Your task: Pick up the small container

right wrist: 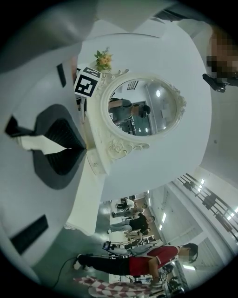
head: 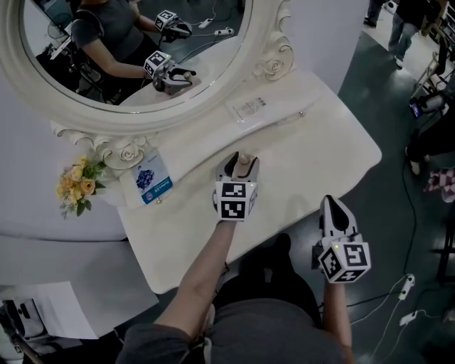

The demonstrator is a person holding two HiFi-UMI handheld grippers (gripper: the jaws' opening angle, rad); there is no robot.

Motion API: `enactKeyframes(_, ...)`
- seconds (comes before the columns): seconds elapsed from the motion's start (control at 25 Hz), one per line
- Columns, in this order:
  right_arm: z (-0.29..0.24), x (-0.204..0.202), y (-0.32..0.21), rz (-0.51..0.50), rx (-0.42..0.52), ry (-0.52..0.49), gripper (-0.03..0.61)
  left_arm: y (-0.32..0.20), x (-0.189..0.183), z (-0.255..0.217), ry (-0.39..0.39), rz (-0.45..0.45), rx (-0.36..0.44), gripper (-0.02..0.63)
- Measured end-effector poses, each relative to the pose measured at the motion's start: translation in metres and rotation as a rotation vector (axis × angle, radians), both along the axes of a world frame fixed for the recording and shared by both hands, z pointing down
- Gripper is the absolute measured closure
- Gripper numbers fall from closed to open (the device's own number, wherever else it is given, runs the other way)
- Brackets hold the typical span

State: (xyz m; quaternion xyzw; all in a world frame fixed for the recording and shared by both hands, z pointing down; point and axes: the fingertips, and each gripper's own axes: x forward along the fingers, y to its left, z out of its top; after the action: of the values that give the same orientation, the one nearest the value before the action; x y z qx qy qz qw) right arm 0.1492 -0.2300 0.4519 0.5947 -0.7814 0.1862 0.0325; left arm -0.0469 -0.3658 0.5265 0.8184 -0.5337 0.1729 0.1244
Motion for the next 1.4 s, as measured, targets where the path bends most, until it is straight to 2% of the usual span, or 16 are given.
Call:
enactKeyframes(0.12,0.002,0.002,-0.004,-0.006,-0.006,-0.002,0.574,-0.005,0.006,0.001,-0.019,0.000,-0.004,0.398)
enactKeyframes(0.24,0.004,0.003,-0.007,-0.016,-0.010,-0.003,0.574,-0.007,0.006,0.003,-0.042,-0.014,-0.004,0.439)
enactKeyframes(0.56,0.005,0.004,-0.012,-0.038,-0.014,-0.010,0.574,-0.009,0.005,0.000,-0.052,-0.030,-0.009,0.479)
enactKeyframes(0.88,0.000,0.008,-0.012,-0.047,0.003,-0.011,0.574,-0.002,0.011,-0.002,-0.103,-0.006,-0.011,0.483)
enactKeyframes(1.4,-0.002,0.008,-0.015,-0.081,0.014,-0.015,0.574,0.009,0.005,-0.045,-0.088,-0.018,0.048,0.483)
